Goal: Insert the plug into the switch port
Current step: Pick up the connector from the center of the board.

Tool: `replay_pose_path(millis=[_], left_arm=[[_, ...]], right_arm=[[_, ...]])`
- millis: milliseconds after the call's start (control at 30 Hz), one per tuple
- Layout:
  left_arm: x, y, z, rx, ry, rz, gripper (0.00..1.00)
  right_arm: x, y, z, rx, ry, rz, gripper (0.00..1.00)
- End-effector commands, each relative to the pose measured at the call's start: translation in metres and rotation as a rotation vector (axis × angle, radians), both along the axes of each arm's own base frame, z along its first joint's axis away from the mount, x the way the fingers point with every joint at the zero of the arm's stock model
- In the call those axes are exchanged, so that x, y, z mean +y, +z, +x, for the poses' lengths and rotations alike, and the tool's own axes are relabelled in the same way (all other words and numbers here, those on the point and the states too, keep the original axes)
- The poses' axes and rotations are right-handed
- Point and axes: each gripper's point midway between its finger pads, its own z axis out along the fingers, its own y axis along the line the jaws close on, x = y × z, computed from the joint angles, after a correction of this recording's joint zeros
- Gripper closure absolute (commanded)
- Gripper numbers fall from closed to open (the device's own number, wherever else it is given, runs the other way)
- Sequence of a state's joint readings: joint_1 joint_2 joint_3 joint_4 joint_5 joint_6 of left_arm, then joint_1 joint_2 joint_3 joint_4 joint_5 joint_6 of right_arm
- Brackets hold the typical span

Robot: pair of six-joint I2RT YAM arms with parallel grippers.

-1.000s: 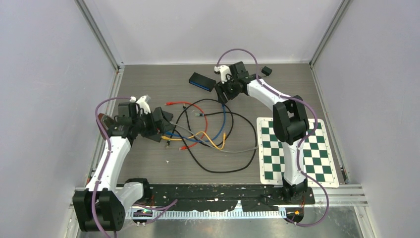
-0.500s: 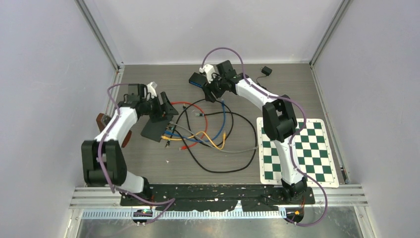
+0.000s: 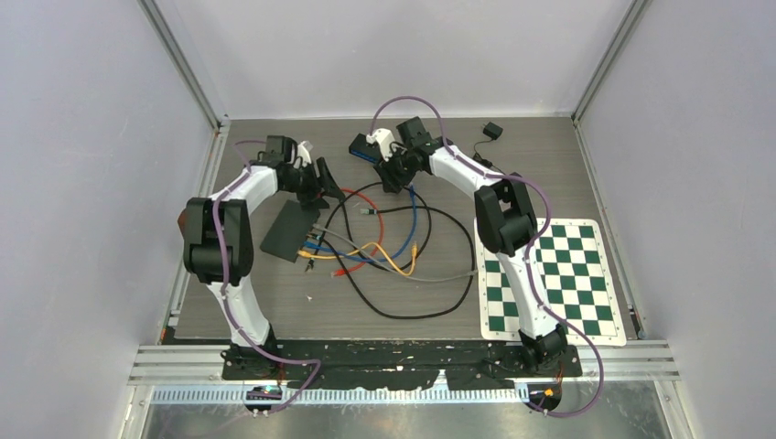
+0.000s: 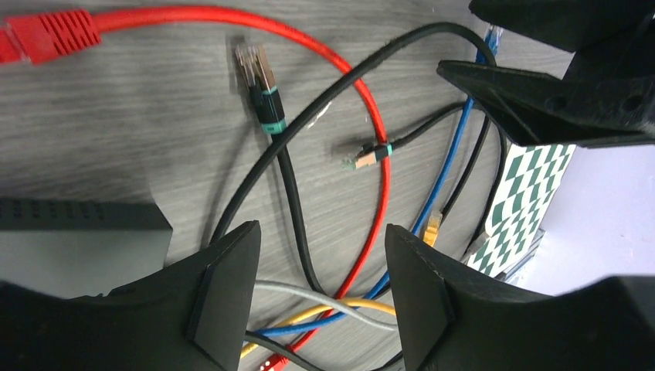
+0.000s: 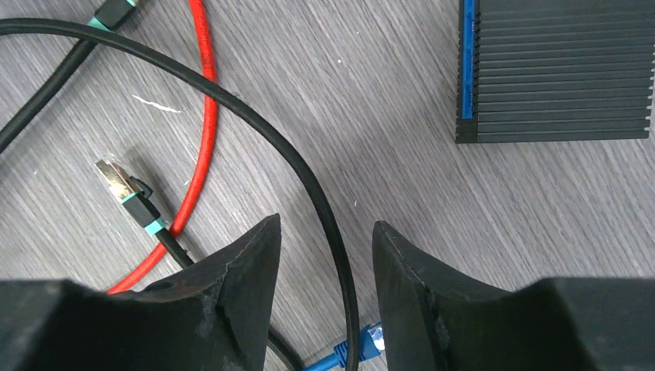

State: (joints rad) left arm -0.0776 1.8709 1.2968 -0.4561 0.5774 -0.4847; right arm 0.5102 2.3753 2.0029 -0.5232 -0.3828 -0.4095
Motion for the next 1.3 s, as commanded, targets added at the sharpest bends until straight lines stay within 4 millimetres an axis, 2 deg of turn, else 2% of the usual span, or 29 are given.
replay_pose_path(millis=[0,100,267,400,433,467,500,567,600,633,667,700,733,767,800,833,867,900,933,967,1133,1267], left_arm=[[-0.003,0.01,0.02,-0.041,-0.006,-0.003,0.38],[0.001,0.0,0.019,-0.01,0.001,0.022,0.39],[0.005,-0.016,0.012,0.031,0.004,0.044,0.4],[0.01,-0.026,0.011,0.049,0.014,0.08,0.4],[0.012,-0.028,0.012,0.052,0.018,0.087,0.4],[0.013,-0.03,0.014,0.057,0.024,0.093,0.41],[0.014,-0.032,0.015,0.061,0.028,0.103,0.41],[0.02,-0.038,0.015,0.078,0.037,0.138,0.42],[0.023,-0.039,0.014,0.088,0.038,0.157,0.42],[0.026,-0.041,0.013,0.096,0.036,0.177,0.42],[0.028,-0.043,0.011,0.105,0.034,0.192,0.43],[0.03,-0.045,0.008,0.117,0.032,0.206,0.43],[0.032,-0.045,0.006,0.122,0.028,0.215,0.44],[0.032,-0.046,0.004,0.124,0.025,0.216,0.44],[0.031,-0.046,0.002,0.123,0.023,0.216,0.45],[0.032,-0.046,0.002,0.122,0.025,0.216,0.45],[0.032,-0.046,0.001,0.122,0.025,0.217,0.45],[0.032,-0.047,0.0,0.123,0.025,0.216,0.45],[0.032,-0.047,0.0,0.123,0.025,0.216,0.45],[0.032,-0.046,0.0,0.123,0.025,0.216,0.46],[0.032,-0.047,-0.006,0.128,0.026,0.215,0.46],[0.032,-0.047,-0.007,0.116,0.03,0.215,0.46]], right_arm=[[0.008,0.029,0.019,-0.113,-0.004,0.018,0.45],[0.006,0.027,0.02,-0.113,-0.015,0.008,0.43],[0.006,0.012,0.004,-0.038,0.001,-0.004,0.44],[0.005,0.009,0.002,-0.05,0.001,-0.027,0.53],[0.005,0.012,0.004,-0.065,-0.004,-0.027,0.61],[0.006,0.019,0.006,-0.082,-0.01,-0.021,0.66],[0.005,0.026,0.013,-0.114,-0.031,-0.023,0.8],[0.001,0.046,0.025,-0.18,-0.08,-0.022,0.93],[-0.001,0.063,0.031,-0.225,-0.104,-0.019,0.94],[-0.003,0.07,0.032,-0.244,-0.114,-0.019,0.95],[-0.006,0.093,0.036,-0.298,-0.131,-0.007,0.95],[-0.009,0.097,0.034,-0.312,-0.139,-0.011,0.95],[-0.011,0.126,0.036,-0.382,-0.162,0.009,0.95],[-0.015,0.143,0.031,-0.415,-0.172,0.017,0.95],[-0.017,0.155,0.033,-0.465,-0.194,0.021,0.95],[-0.02,0.167,0.025,-0.491,-0.194,0.026,0.95],[-0.023,0.168,0.023,-0.515,-0.209,0.025,0.95],[-0.025,0.186,0.018,-0.552,-0.213,0.042,0.95],[-0.03,0.188,0.018,-0.578,-0.236,0.036,0.95],[-0.033,0.203,0.015,-0.613,-0.248,0.043,0.95],[-0.056,0.231,0.017,-0.74,-0.354,0.031,0.95],[-0.071,0.268,0.015,-0.85,-0.441,0.088,0.95]])
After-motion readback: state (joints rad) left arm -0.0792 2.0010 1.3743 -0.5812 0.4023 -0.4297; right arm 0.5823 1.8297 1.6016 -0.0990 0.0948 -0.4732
